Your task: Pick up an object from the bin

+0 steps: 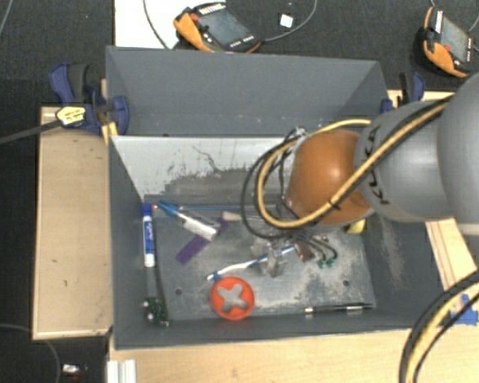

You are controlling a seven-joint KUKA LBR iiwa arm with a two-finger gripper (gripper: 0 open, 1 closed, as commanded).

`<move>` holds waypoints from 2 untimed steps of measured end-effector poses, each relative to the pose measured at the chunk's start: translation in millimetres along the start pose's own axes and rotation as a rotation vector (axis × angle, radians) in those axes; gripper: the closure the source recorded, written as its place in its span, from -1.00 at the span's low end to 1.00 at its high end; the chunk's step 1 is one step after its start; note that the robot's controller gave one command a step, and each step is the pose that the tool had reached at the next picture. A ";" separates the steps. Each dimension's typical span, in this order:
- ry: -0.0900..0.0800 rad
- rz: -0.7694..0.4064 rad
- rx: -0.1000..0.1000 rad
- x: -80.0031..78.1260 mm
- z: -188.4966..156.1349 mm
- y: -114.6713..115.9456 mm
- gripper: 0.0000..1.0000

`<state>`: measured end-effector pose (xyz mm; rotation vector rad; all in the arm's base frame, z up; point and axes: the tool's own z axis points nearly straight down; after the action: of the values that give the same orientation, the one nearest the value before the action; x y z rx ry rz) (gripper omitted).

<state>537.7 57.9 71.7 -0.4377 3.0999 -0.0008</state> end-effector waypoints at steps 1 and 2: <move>-0.001 -0.005 0.000 3.2 0.3 3.9 1.00; -0.002 -0.035 0.000 5.8 0.4 6.0 1.00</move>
Offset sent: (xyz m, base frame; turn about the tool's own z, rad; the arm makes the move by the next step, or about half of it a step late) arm -0.0118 0.0028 -0.0017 -0.1027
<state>530.5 62.1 71.3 -0.4920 3.0901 -0.0009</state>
